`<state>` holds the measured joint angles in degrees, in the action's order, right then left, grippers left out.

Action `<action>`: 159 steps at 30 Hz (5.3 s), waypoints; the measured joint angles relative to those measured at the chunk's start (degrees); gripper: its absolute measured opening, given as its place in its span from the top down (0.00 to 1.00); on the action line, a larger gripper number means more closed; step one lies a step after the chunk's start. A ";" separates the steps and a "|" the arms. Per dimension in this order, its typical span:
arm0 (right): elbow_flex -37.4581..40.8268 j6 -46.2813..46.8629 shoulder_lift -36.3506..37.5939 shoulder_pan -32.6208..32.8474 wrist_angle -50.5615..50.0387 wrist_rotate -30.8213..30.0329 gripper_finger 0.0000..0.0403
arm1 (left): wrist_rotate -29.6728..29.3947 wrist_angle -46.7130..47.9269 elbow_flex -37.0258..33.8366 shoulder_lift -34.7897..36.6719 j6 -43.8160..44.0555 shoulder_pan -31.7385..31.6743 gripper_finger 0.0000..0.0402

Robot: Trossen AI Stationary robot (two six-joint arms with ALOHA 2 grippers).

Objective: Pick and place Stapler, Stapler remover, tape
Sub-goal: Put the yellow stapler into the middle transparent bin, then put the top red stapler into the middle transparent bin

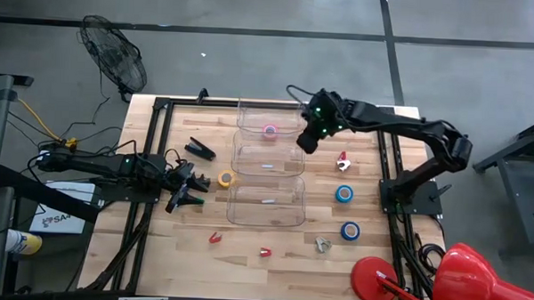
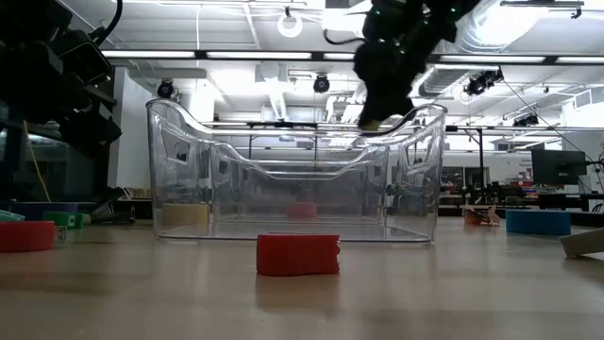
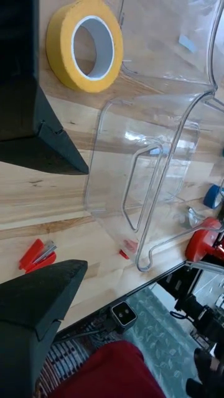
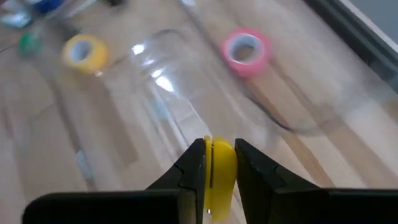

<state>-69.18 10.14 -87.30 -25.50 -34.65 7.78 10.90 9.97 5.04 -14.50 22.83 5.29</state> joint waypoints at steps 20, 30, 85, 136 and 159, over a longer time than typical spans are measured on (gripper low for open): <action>-12.51 -9.00 -20.59 6.01 -4.47 2.11 0.86 | 0.00 0.00 0.01 0.01 -0.02 -0.01 0.42; -12.51 -4.95 -23.60 7.11 -4.85 1.76 0.80 | 0.00 0.00 0.00 0.01 -0.02 -0.01 0.42; 9.64 52.95 -2.72 1.72 -29.04 -28.78 0.49 | 0.00 0.01 0.00 0.02 -0.02 -0.01 0.42; 26.72 58.41 -4.46 -4.64 -0.51 -20.60 0.51 | 0.00 0.01 0.00 0.00 -0.02 -0.01 0.42; 26.82 50.38 -4.60 -4.61 0.28 -18.45 0.88 | 0.00 0.01 0.00 0.02 -0.02 -0.01 0.42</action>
<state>-42.35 60.52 -91.90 -30.11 -34.38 -10.68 10.90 9.98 5.04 -14.48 22.81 5.28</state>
